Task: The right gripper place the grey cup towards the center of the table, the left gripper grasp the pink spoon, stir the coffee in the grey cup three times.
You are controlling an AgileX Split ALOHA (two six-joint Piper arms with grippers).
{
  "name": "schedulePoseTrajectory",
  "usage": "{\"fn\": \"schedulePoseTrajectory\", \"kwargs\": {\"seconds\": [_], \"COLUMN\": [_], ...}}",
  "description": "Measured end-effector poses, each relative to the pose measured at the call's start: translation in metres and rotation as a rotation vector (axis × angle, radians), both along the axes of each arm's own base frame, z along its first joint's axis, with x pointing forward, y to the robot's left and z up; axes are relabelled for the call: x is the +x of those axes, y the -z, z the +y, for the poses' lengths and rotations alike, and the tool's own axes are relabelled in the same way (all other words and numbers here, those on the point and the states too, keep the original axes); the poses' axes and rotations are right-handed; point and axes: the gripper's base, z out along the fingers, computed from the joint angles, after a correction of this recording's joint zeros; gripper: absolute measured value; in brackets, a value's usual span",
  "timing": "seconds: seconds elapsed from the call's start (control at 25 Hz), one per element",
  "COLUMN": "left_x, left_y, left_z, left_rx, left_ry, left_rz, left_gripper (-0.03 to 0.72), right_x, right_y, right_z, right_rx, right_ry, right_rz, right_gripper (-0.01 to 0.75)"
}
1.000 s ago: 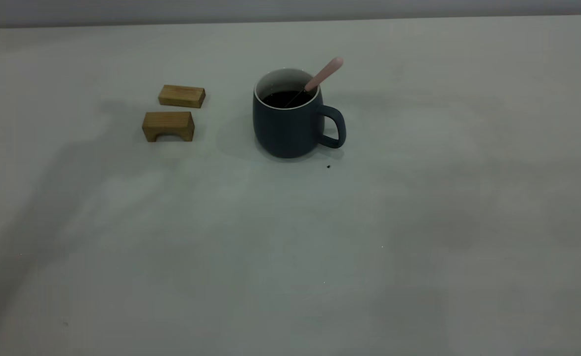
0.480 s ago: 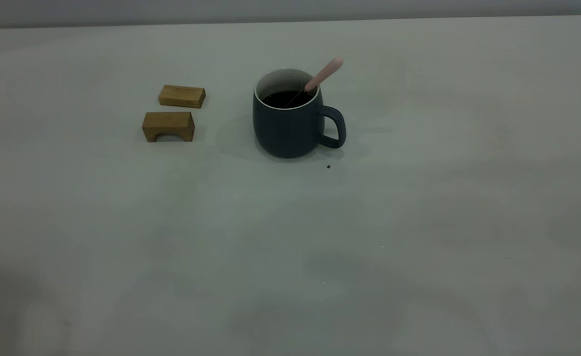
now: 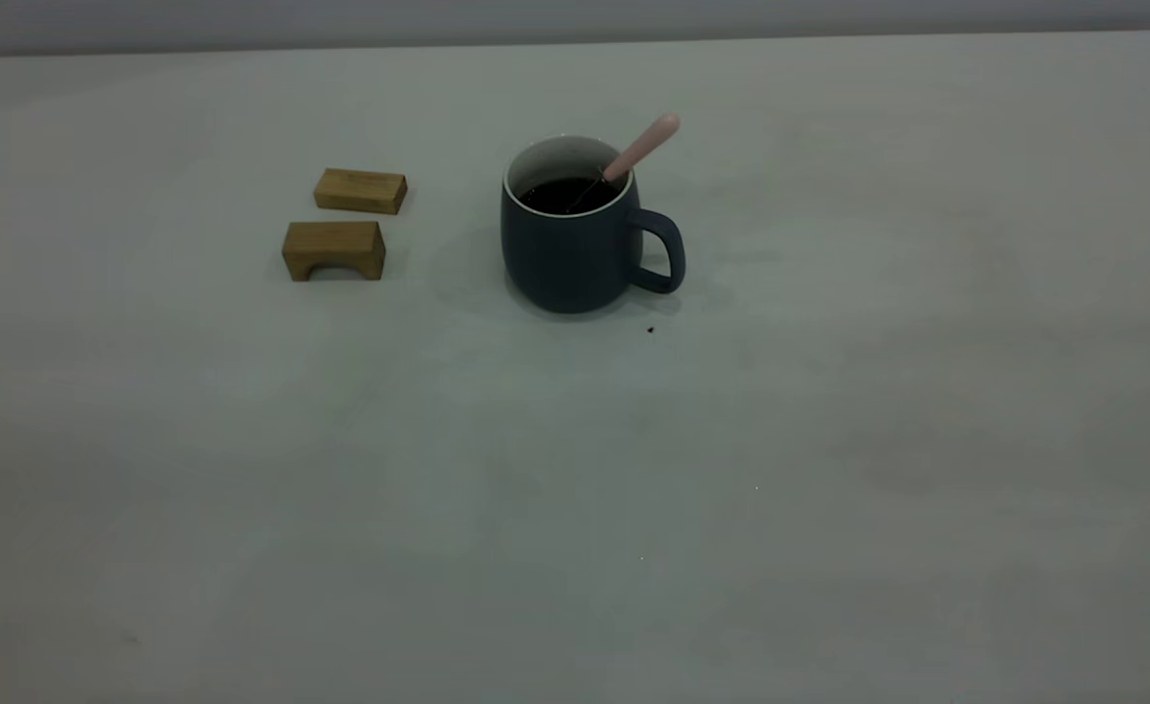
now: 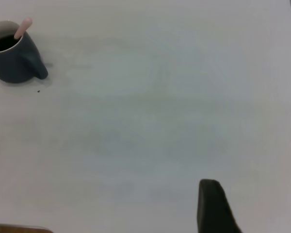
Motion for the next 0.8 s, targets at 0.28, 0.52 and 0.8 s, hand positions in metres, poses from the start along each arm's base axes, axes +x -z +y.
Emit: {"fn": "schedulePoseTrajectory", "kwargs": {"seconds": [0.28, 0.52, 0.8], "left_x": [-0.007, -0.014, -0.014], "left_y": [0.010, 0.011, 0.011], "left_z": [0.001, 0.001, 0.001], "left_rx": [0.010, 0.007, 0.007], "left_ry": [-0.096, -0.098, -0.104], "left_rz": [-0.011, -0.059, -0.060], "left_gripper": [0.279, 0.278, 0.278], "right_x": [0.000, 0.000, 0.000], "right_y": [0.000, 0.000, 0.000], "right_z": [0.000, 0.000, 0.000], "right_rx": [0.000, 0.000, 0.000], "right_ry": [0.000, 0.000, 0.000], "right_rz": [0.000, 0.000, 0.000], "right_gripper": [0.438, 0.438, 0.438]}}
